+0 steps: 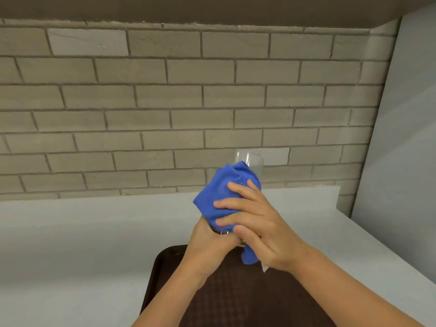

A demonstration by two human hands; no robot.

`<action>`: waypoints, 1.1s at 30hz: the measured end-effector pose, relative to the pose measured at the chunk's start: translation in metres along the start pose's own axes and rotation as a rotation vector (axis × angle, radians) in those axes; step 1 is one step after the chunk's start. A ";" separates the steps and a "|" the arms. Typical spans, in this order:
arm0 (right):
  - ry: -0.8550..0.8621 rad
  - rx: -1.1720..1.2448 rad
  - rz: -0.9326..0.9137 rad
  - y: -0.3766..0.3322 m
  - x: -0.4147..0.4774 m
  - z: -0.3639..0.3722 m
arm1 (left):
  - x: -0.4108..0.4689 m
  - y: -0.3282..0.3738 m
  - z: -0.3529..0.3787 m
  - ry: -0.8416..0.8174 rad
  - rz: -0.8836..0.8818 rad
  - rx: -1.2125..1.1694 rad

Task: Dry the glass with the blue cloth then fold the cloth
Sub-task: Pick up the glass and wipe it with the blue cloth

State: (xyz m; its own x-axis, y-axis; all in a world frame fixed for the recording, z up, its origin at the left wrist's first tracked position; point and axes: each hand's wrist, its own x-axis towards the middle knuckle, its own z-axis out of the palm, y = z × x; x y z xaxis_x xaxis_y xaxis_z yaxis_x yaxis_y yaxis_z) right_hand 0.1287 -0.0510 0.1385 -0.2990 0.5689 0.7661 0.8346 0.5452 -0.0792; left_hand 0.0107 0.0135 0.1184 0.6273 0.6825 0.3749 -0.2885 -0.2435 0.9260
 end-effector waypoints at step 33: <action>-0.064 -0.095 -0.008 -0.015 -0.009 -0.009 | -0.005 0.007 0.008 0.131 0.040 0.373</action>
State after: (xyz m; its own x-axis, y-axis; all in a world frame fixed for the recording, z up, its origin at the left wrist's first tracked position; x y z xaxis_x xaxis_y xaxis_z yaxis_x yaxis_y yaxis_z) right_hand 0.1229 -0.0698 0.1391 -0.3318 0.6046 0.7241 0.8715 0.4903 -0.0100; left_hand 0.0112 0.0026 0.1232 0.5163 0.7435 0.4250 -0.0135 -0.4891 0.8721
